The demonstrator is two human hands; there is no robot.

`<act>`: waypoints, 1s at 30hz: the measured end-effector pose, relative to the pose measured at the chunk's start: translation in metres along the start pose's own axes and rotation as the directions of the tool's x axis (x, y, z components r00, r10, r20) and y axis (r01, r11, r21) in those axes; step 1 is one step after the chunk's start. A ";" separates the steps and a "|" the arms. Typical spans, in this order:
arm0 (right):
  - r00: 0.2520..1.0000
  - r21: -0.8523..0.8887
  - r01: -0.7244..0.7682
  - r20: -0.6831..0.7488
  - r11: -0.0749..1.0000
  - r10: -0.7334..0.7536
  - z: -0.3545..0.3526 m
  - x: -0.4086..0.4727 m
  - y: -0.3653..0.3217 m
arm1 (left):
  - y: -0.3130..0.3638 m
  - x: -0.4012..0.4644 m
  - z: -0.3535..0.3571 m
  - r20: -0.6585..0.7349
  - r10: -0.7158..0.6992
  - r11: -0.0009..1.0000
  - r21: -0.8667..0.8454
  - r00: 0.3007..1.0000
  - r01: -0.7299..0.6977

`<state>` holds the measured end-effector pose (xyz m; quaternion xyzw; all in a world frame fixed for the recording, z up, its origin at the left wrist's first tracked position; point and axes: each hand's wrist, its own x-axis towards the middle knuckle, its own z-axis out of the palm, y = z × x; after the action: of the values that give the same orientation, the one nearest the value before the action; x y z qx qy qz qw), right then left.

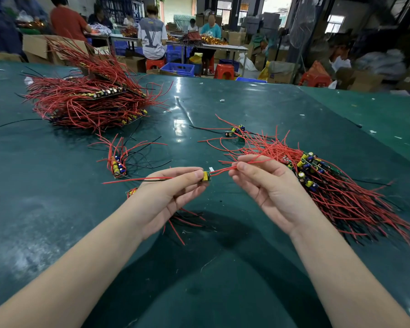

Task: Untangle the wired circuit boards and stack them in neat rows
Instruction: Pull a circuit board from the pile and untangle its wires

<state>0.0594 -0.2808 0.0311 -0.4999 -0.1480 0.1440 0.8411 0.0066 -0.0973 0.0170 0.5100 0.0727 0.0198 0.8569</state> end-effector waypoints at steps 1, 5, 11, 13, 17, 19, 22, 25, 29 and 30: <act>1.000 -0.014 0.016 -0.003 1.000 -0.016 -0.001 0.000 -0.001 | 0.000 0.000 0.000 -0.004 -0.004 1.000 0.001 1.000 0.004; 0.999 -0.048 0.043 -0.025 0.998 -0.044 -0.003 0.001 -0.004 | 0.001 0.000 0.000 -0.011 -0.002 1.000 0.002 1.000 0.002; 0.992 -0.065 0.028 -0.125 0.997 -0.036 -0.008 0.004 -0.007 | 0.004 0.002 -0.003 -0.016 0.044 0.999 -0.006 0.999 -0.044; 0.988 -0.070 0.024 -0.150 0.997 -0.034 -0.009 0.004 -0.005 | 0.004 0.001 -0.003 -0.009 0.054 0.999 0.003 0.998 -0.054; 0.979 -0.043 0.027 -0.202 0.999 -0.035 -0.012 0.005 -0.005 | 0.005 0.002 -0.004 -0.012 0.064 0.998 0.012 0.998 -0.064; 0.974 -0.040 0.015 -0.225 0.999 -0.024 -0.013 0.006 -0.006 | 0.005 0.002 -0.004 -0.016 0.067 0.998 0.010 0.998 -0.066; 0.963 -0.031 -0.014 -0.269 0.999 0.005 -0.014 0.007 -0.006 | 0.006 0.002 -0.005 -0.020 0.067 0.998 0.011 0.998 -0.067; 0.953 -0.044 -0.030 -0.302 0.999 0.016 -0.013 0.007 -0.006 | 0.006 0.002 -0.005 -0.018 0.069 0.998 0.014 0.997 -0.069; 0.957 -0.062 -0.025 -0.290 0.998 0.006 -0.014 0.008 -0.007 | 0.007 0.002 -0.005 -0.030 0.082 0.997 0.011 0.996 -0.082; 0.957 -0.073 -0.018 -0.291 0.997 -0.004 -0.014 0.008 -0.007 | 0.007 0.002 -0.005 -0.035 0.089 0.996 0.011 0.995 -0.089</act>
<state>0.0725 -0.2917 0.0314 -0.5473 -0.0262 0.0663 0.8339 0.0080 -0.0895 0.0210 0.5162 0.0651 0.0664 0.8514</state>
